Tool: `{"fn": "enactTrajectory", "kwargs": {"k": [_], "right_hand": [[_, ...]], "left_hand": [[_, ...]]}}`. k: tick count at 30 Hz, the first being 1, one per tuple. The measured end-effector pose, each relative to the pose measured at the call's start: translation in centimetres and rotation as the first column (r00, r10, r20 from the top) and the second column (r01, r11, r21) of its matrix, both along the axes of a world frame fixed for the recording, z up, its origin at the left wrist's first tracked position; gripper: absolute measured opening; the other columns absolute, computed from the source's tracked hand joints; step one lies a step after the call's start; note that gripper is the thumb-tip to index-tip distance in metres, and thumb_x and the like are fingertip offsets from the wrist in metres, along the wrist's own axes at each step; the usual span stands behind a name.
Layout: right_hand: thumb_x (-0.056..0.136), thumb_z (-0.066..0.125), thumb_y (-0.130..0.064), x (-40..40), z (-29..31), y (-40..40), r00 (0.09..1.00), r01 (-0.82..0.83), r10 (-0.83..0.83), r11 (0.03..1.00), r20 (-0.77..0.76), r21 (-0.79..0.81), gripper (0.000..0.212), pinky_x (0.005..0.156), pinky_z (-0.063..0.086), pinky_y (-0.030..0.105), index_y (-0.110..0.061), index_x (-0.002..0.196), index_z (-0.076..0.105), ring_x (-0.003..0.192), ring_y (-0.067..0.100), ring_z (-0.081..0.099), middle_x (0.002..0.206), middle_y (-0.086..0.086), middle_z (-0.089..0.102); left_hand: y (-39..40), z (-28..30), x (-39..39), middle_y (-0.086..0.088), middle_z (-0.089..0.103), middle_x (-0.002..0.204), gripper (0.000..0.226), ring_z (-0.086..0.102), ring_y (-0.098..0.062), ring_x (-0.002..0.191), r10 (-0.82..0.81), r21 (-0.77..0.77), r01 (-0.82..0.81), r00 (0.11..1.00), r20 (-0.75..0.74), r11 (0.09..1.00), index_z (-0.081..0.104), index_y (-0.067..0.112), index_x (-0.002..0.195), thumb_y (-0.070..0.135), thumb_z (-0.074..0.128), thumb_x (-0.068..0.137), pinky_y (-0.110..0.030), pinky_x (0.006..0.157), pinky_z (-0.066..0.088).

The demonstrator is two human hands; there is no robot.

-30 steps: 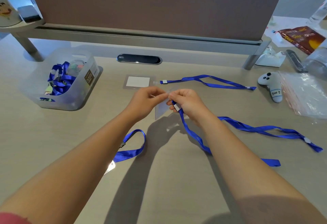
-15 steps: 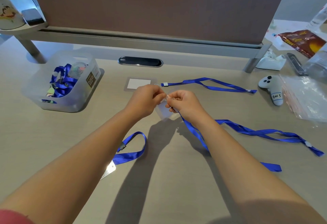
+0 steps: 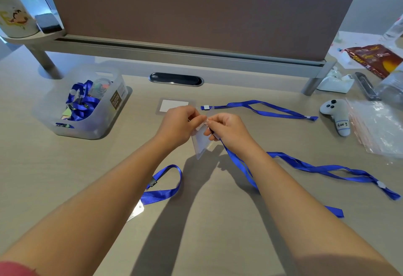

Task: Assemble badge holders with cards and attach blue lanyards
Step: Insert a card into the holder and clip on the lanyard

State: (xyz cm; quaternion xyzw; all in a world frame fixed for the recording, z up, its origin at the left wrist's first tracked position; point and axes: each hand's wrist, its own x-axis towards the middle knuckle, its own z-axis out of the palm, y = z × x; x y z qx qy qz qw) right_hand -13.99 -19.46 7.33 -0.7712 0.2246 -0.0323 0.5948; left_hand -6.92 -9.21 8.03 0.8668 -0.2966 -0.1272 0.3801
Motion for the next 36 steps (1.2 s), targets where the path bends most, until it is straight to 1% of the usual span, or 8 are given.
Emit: {"fn": "enactTrajectory", "kwargs": {"k": [8, 14, 20, 23, 26, 32, 34, 36], "right_hand": [[0.092, 0.045, -0.006, 0.2, 0.3, 0.3, 1.000, 0.028, -0.028, 0.998, 0.006, 0.061, 0.024, 0.059, 0.043, 0.019, 0.008, 0.104, 0.060, 0.056, 0.011, 0.049, 0.066, 0.004, 0.055], [0.092, 0.047, -0.012, 0.3, 0.2, 0.5, 1.000, 0.022, -0.021, 0.998, -0.011, 0.053, 0.025, 0.057, 0.043, 0.016, 0.007, 0.100, 0.060, 0.056, 0.009, 0.049, 0.065, 0.002, 0.055], [0.093, 0.046, -0.015, 0.7, 0.3, 0.9, 0.999, 0.024, -0.024, 1.000, 0.034, 0.001, 0.014, 0.061, 0.042, 0.018, -0.006, 0.089, 0.056, 0.058, 0.009, 0.048, 0.063, -0.001, 0.052], [0.093, 0.044, -0.010, 0.9, 0.9, 0.7, 0.997, 0.019, -0.021, 0.999, 0.075, 0.034, 0.013, 0.058, 0.045, 0.015, -0.004, 0.092, 0.056, 0.059, 0.010, 0.048, 0.063, 0.001, 0.051], [0.093, 0.043, -0.004, 1.1, 1.7, 0.2, 0.991, 0.059, -0.071, 0.993, 0.115, 0.106, 0.021, 0.055, 0.042, 0.012, -0.012, 0.076, 0.053, 0.057, 0.009, 0.044, 0.061, 0.002, 0.047], [0.091, 0.040, 0.001, 0.7, 3.0, -0.8, 0.987, 0.113, -0.129, 0.982, 0.096, 0.152, 0.030, 0.062, 0.037, 0.020, -0.018, 0.074, 0.057, 0.057, 0.010, 0.039, 0.059, 0.001, 0.044], [0.092, 0.041, -0.002, 0.5, 3.3, -0.9, 0.989, 0.112, -0.127, 0.978, 0.076, 0.174, 0.025, 0.062, 0.038, 0.020, -0.015, 0.079, 0.059, 0.058, 0.010, 0.038, 0.060, 0.000, 0.044], [0.092, 0.042, -0.005, 0.2, 3.6, -1.1, 0.988, 0.123, -0.140, 0.971, 0.071, 0.205, 0.020, 0.062, 0.038, 0.020, -0.007, 0.092, 0.062, 0.058, 0.010, 0.037, 0.060, 0.001, 0.043]], "left_hand": [[-0.1, 0.0, 0.2, -0.009, 0.056, 0.077, 0.023, 0.051, -0.022, 0.074, -0.013, 0.000, 0.013, 0.999, 0.035, 1.000, 0.061, 0.000, 0.087, 0.020, 0.049, 0.089, -0.026, 0.059, 0.040], [0.0, 0.0, 0.4, -0.008, 0.057, 0.080, 0.020, 0.053, -0.021, 0.077, -0.045, -0.016, 0.045, 0.999, -0.002, 0.999, 0.060, 0.000, 0.090, 0.016, 0.049, 0.089, -0.032, 0.072, 0.043], [0.2, 0.0, 0.8, -0.004, 0.054, 0.068, 0.016, 0.050, -0.020, 0.068, -0.050, -0.082, 0.050, 0.999, 0.000, 0.995, 0.054, 0.008, 0.074, 0.013, 0.048, 0.089, -0.023, 0.060, 0.041], [0.5, 0.5, 1.0, -0.001, 0.054, 0.066, 0.024, 0.051, -0.012, 0.064, -0.071, -0.222, 0.018, 0.970, -0.232, 0.975, 0.053, 0.015, 0.066, 0.014, 0.048, 0.089, -0.014, 0.058, 0.044], [0.9, 0.7, 1.0, -0.003, 0.057, 0.078, 0.028, 0.055, -0.014, 0.075, -0.116, -0.311, -0.051, 0.862, -0.493, 0.949, 0.056, 0.015, 0.076, 0.028, 0.039, 0.093, -0.025, 0.075, 0.046], [1.2, -0.7, 1.3, -0.007, 0.041, 0.129, 0.048, 0.039, -0.025, 0.118, 0.112, -0.072, -0.206, 0.756, -0.645, 0.976, 0.039, 0.012, 0.122, 0.045, 0.042, 0.088, -0.042, 0.099, 0.033], [1.1, -0.9, 1.0, -0.009, 0.042, 0.129, 0.059, 0.043, -0.029, 0.113, 0.117, -0.049, -0.224, 0.667, -0.735, 0.973, 0.032, 0.013, 0.130, 0.045, 0.051, 0.084, -0.044, 0.092, 0.039], [0.9, -0.8, 0.6, -0.006, 0.049, 0.106, 0.058, 0.052, -0.025, 0.088, 0.096, -0.080, -0.282, 0.560, -0.823, 0.956, 0.033, 0.011, 0.126, 0.038, 0.058, 0.082, -0.036, 0.073, 0.050]]}}
